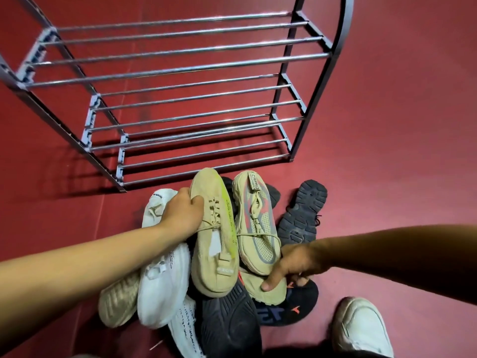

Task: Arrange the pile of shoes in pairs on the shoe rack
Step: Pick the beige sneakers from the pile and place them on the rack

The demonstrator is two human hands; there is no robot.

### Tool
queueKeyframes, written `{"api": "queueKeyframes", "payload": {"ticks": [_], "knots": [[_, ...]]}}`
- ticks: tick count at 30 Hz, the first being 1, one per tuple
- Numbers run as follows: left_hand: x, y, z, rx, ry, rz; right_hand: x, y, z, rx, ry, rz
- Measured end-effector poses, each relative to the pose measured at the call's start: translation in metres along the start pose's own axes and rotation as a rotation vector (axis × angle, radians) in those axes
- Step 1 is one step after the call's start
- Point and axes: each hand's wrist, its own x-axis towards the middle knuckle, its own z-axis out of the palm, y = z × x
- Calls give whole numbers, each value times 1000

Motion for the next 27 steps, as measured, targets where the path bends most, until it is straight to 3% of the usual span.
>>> {"api": "queueKeyframes", "payload": {"ticks": [8,13,15,18,19,21,22,23,24,25,27], "knots": [[4,-9,-5,-118,30,-33,-9,0,-17,-1,-2,7],[4,-11,-3,-209,87,-54,-32,-11,-41,-106,163,-1],[5,-12,-6,-236,100,-61,-34,-17,-54,-301,189,97],[0,-4,-13,-305,37,-44,-47,-38,-79,-812,249,251],[-2,0,-16,-343,31,-45,-57,-54,-85,-925,339,279],[-3,6,-24,-407,67,-34,-74,-91,-91,-1056,657,148],[0,10,-26,-437,73,-23,-80,-107,-92,-1009,820,4],[1,14,-32,-474,66,-10,-82,-124,-87,-806,885,-158],[2,21,-35,-520,44,2,-82,-137,-78,-495,811,-296],[4,27,-38,-560,22,7,-85,-150,-63,-184,610,-390],[7,36,-45,-633,-45,14,-76,-161,-41,192,280,-471]]}}
